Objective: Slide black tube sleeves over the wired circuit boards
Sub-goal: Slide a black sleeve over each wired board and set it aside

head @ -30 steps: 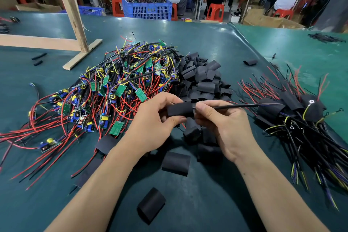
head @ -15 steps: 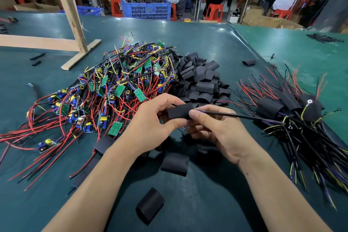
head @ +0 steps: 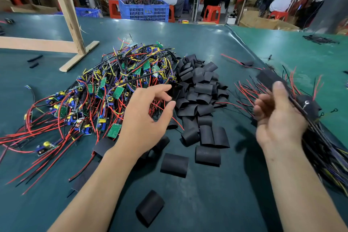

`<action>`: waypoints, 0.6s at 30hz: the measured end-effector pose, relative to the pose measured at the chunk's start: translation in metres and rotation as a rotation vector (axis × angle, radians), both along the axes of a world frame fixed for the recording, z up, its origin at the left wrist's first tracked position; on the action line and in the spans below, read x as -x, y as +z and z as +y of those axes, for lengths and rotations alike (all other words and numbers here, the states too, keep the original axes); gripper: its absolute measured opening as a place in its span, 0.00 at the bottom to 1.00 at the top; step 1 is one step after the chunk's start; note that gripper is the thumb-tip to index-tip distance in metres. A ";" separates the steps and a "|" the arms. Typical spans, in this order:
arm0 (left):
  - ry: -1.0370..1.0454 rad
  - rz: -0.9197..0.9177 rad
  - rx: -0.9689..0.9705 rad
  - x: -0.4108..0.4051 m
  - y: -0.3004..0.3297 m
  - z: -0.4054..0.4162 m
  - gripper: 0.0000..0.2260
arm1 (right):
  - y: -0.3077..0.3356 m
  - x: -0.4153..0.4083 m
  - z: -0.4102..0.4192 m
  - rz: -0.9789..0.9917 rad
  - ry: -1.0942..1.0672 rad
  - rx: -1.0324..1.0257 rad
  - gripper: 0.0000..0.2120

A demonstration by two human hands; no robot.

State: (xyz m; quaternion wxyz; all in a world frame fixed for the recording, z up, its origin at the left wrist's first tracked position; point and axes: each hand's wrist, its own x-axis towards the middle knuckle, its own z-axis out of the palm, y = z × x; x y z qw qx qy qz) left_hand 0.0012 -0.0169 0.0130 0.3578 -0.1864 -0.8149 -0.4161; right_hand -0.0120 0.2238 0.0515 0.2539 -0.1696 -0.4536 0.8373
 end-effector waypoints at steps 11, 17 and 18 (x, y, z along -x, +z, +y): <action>-0.035 -0.011 0.010 0.000 -0.002 0.002 0.14 | -0.002 0.000 0.028 0.126 -0.014 0.679 0.07; -0.034 -0.005 0.001 0.002 -0.004 0.000 0.12 | -0.006 -0.001 0.011 0.114 0.105 0.889 0.06; -0.033 -0.001 0.001 0.002 -0.004 0.000 0.12 | -0.007 -0.001 0.009 0.084 0.129 0.841 0.07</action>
